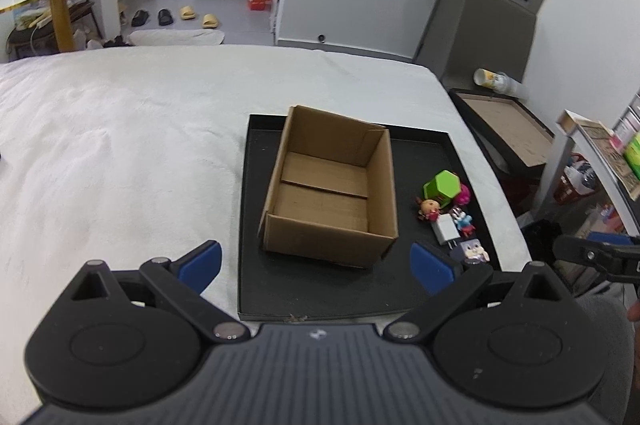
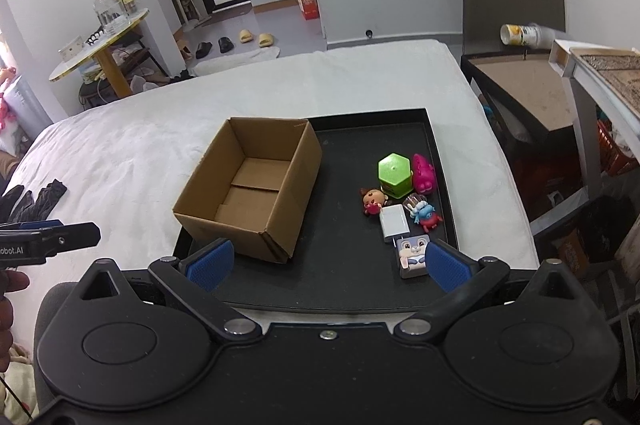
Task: Organize rigid objects
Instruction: 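Lower the right gripper onto the purple bunny cube and close it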
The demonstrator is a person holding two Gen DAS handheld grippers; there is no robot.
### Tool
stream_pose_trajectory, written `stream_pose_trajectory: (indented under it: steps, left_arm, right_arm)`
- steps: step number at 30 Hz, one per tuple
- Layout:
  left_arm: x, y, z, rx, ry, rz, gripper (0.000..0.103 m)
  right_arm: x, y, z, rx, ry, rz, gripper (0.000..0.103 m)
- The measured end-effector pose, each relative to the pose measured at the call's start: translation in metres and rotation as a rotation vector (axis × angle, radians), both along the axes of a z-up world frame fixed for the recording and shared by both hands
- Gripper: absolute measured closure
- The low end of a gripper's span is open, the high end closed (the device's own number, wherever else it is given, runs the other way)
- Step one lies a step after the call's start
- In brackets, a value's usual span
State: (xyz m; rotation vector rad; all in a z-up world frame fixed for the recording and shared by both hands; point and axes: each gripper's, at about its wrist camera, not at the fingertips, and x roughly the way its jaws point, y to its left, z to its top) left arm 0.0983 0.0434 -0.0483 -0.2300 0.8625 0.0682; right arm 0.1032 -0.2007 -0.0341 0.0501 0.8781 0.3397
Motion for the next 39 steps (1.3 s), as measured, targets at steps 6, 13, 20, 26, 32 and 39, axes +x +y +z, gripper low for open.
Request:
stream_pose_trajectory:
  steps: [6,13,20,26,32,39]
  left_arm:
    - [0.014,0.010,-0.010,-0.017,0.013,0.037,0.004]
    - [0.033,0.017,-0.026,-0.021,0.031,0.075,0.005]
    - [0.051,0.025,-0.050,-0.045,0.059,0.117,0.011]
    - [0.069,0.037,-0.065,-0.060,0.084,0.169,0.020]
    - [0.085,0.048,-0.081,-0.076,0.122,0.217,0.037]
    - [0.106,0.052,-0.092,-0.063,0.129,0.247,0.052]
  right_arm:
    - [0.017,0.002,-0.011,-0.019,0.038,-0.017,0.000]
    - [0.037,0.002,-0.027,-0.042,0.082,-0.039,0.004]
    - [0.057,0.003,-0.044,-0.074,0.118,-0.042,0.006]
    - [0.078,-0.004,-0.063,-0.060,0.183,-0.060,0.009]
    - [0.099,-0.015,-0.085,-0.025,0.270,-0.091,0.021]
    - [0.124,-0.020,-0.105,-0.014,0.344,-0.105,0.032]
